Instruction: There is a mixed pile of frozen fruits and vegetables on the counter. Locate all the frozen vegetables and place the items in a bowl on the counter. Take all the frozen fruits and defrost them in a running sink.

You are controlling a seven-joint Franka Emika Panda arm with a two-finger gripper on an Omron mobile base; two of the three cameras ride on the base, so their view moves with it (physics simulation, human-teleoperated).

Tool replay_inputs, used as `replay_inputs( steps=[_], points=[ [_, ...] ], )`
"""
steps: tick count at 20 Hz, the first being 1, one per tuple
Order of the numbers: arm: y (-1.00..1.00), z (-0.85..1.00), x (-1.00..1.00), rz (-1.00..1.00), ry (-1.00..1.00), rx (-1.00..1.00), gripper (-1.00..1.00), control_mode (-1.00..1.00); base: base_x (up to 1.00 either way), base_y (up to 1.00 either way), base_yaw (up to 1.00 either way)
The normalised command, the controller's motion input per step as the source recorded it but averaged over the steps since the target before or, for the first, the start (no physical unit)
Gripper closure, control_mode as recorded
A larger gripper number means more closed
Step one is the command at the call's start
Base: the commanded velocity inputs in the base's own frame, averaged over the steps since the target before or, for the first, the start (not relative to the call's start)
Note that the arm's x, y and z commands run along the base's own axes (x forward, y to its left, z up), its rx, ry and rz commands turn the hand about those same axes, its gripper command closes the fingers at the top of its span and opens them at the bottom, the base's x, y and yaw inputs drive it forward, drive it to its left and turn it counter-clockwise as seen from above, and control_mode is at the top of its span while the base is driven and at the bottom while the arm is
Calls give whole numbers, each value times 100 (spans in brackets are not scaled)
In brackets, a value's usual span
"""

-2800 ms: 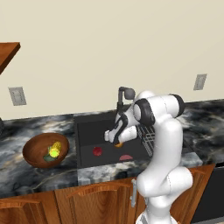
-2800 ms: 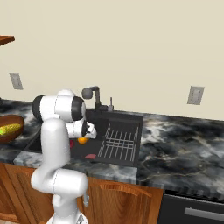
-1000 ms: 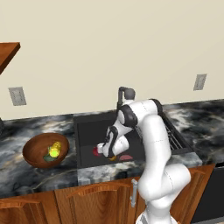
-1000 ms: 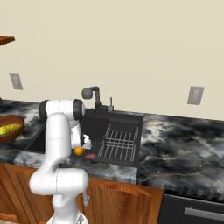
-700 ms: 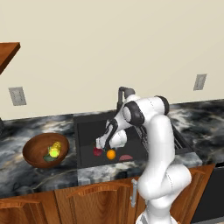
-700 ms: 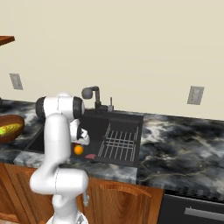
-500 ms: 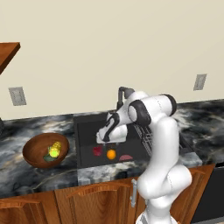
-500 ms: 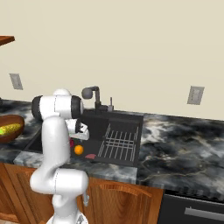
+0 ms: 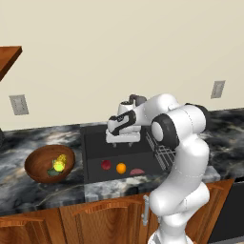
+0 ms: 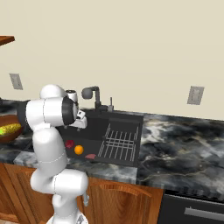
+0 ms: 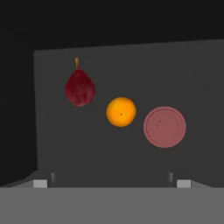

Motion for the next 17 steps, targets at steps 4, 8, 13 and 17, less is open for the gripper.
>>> replay_inputs(
  steps=[4,8,13,17],
  points=[
    [0,100,-19,0,6,0,-100,-100,0,0,0],
    [-1,100,-38,0,0,0,-100,-100,0,0,0],
    [0,63,-52,3,-16,3,-100,-100,0,0,0],
    [-2,23,-80,5,-36,6,-100,-100,0,0,0]
  ],
)
